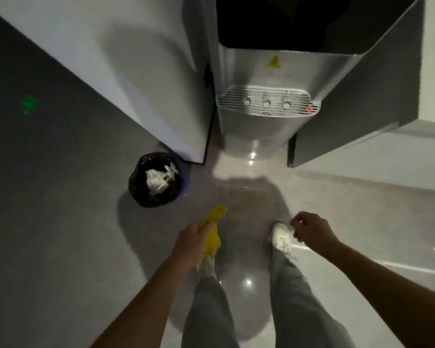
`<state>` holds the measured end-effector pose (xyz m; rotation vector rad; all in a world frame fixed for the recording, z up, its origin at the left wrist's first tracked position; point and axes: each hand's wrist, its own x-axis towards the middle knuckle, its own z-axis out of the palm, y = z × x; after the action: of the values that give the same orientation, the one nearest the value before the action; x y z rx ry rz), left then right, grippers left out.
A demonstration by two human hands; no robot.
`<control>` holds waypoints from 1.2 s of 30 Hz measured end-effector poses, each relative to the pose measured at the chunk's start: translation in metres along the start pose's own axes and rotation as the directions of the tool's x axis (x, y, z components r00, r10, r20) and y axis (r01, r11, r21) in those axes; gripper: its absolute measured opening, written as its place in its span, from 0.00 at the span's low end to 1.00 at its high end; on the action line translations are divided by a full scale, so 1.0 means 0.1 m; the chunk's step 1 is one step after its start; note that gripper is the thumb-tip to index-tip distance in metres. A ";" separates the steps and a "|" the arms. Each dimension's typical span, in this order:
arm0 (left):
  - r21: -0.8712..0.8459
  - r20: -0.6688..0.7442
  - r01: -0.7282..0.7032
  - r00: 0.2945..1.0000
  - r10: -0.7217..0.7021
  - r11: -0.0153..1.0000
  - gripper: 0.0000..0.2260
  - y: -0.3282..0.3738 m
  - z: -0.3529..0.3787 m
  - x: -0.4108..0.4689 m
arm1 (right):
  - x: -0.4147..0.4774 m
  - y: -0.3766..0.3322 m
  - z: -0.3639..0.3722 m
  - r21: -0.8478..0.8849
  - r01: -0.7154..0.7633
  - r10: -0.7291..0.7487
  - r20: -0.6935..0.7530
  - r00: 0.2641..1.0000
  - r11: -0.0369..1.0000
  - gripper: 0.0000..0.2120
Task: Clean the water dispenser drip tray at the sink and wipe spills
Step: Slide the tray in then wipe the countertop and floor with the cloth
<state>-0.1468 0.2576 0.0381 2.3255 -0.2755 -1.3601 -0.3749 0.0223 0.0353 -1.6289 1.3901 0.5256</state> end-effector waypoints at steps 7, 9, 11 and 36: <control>0.140 0.171 -0.173 0.974 0.148 0.975 0.28 -0.59 0.03 1.31 | 0.32 0.30 1.01 0.097 -0.148 0.156 -0.082 0.984 0.984 0.08; 0.209 0.192 -0.214 0.966 0.174 0.954 0.24 -0.78 0.11 1.65 | 0.49 0.45 1.30 0.116 -0.160 0.173 -0.104 0.979 0.980 0.07; 0.223 0.202 -0.262 0.955 0.219 0.939 0.25 -0.94 0.23 1.98 | 0.73 0.63 1.58 0.124 -0.154 0.170 -0.132 0.977 0.980 0.07; 0.796 0.146 -0.488 0.729 0.669 0.358 0.42 -3.23 2.58 5.43 | 4.31 3.48 4.19 -0.307 -0.114 0.013 -0.313 0.950 0.945 0.61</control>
<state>-0.1136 0.2714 -0.6441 2.5187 -1.8139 -0.6177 -0.4851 0.1491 -0.6380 -2.0006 1.6567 0.5791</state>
